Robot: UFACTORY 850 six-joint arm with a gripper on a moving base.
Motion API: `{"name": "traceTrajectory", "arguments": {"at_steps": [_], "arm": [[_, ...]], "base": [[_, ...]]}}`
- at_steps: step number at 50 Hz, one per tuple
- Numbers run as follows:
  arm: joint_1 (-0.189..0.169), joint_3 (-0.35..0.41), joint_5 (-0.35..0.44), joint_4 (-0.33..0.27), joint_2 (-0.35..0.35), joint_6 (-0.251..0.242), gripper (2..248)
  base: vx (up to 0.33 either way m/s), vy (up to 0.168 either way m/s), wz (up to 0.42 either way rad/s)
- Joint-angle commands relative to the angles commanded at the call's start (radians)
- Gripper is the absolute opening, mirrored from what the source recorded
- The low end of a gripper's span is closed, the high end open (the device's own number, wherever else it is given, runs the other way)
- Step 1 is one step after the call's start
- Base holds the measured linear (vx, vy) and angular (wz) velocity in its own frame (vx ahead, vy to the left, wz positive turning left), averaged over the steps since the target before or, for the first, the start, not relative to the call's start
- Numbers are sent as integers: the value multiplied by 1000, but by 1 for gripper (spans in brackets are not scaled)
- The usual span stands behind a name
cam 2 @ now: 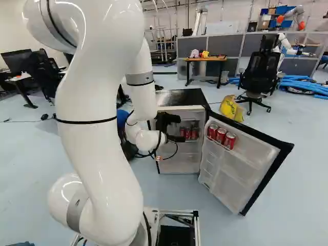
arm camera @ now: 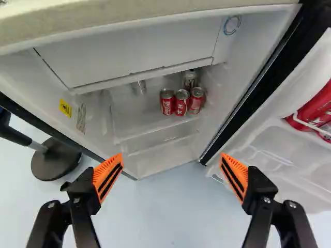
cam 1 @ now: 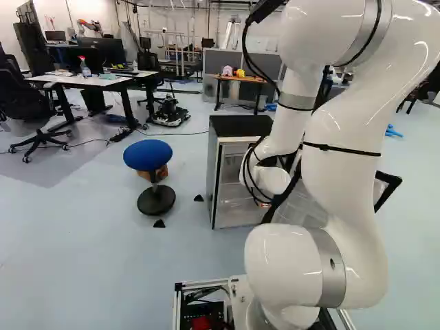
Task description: Grab a drink from the fridge
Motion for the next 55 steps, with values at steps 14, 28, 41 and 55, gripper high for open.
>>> {"name": "traceTrajectory", "arguments": {"at_steps": [14,28,41,55], "arm": [[-5,-44,-8,-22,-69,0,247],[-14,-87,2,-22,-136,0,247],[-21,-127,41,-22,-196,0,247],[-27,-171,88,-22,-259,0,247]], "base": [[0,0,0],[0,0,0],[0,0,0],[0,0,0]]}}
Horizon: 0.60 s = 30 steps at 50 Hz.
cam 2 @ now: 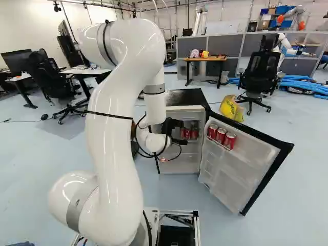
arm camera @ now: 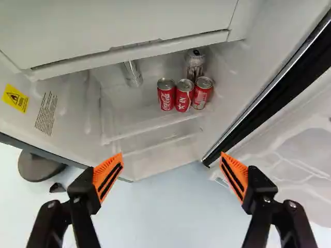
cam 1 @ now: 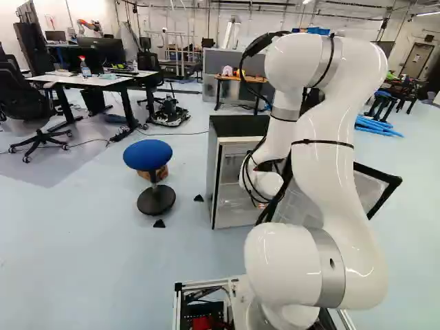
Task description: Grab a drink from the fridge
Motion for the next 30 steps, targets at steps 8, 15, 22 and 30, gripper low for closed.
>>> {"name": "traceTrajectory", "arguments": {"at_steps": [8,15,22,30], "arm": [[1,-22,27,0,-34,0,247],[2,-42,52,0,-63,0,247],[3,-61,81,0,-91,0,247],[5,-84,117,0,-123,0,247]], "base": [[0,0,0],[0,0,0],[0,0,0],[0,0,0]]}}
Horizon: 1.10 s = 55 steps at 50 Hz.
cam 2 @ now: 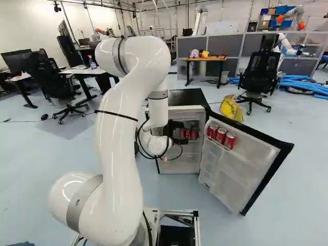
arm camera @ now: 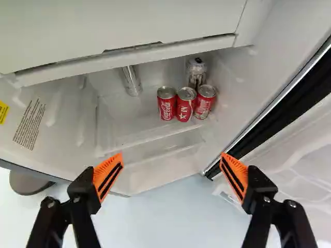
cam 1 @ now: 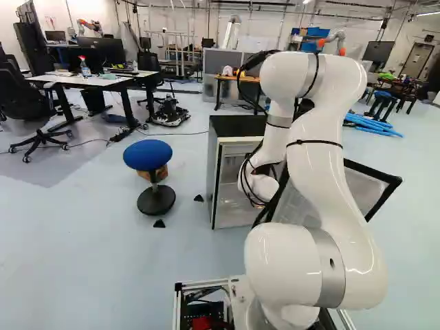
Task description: Grab a drink from the fridge
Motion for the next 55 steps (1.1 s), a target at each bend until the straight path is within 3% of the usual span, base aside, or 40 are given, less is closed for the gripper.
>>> {"name": "traceTrajectory", "arguments": {"at_steps": [55], "arm": [[3,-126,255,0,-198,0,247]], "base": [[0,0,0]]}}
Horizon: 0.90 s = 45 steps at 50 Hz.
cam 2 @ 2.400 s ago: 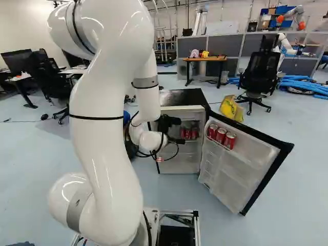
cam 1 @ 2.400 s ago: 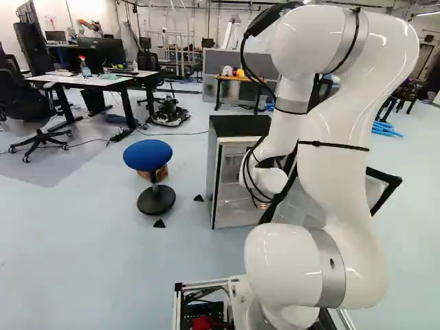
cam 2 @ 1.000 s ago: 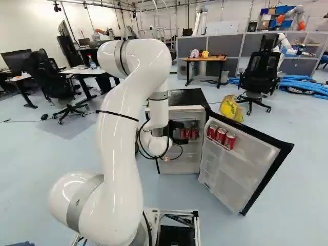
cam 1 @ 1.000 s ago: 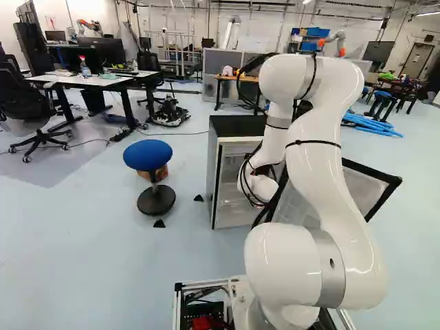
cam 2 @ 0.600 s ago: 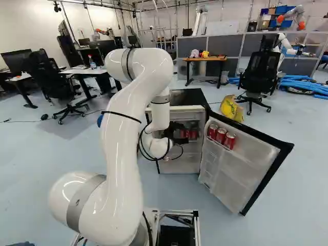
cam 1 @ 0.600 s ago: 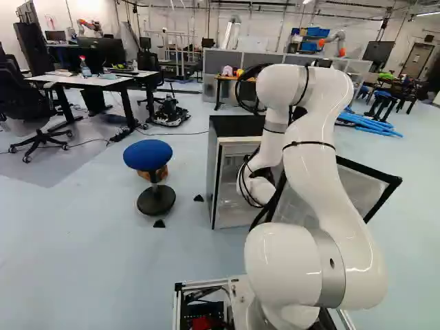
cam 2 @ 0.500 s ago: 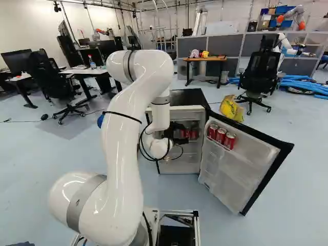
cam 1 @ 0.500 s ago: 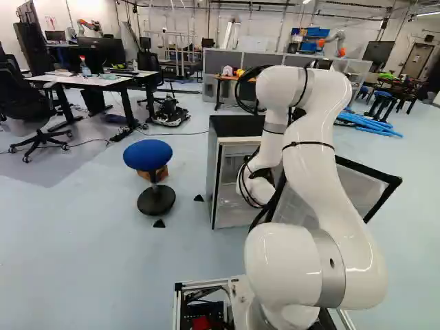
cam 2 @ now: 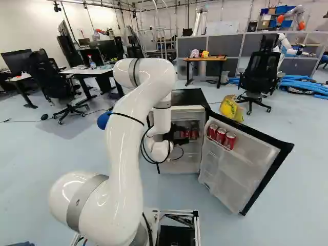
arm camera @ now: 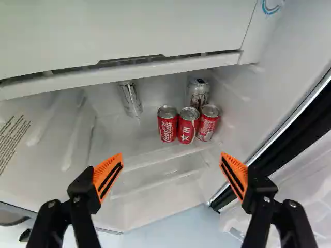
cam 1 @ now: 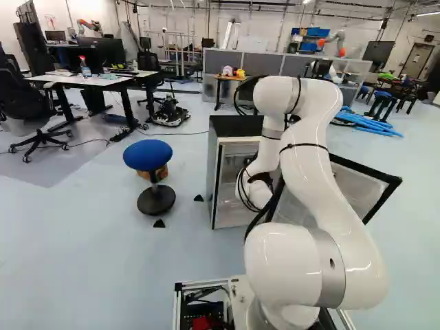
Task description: Grab a drink from the fridge
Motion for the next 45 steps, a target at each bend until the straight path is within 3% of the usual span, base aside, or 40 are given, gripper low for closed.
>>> {"name": "traceTrajectory", "arguments": {"at_steps": [45], "arm": [[0,-96,173,0,-150,0,247]], "base": [[0,0,0]]}}
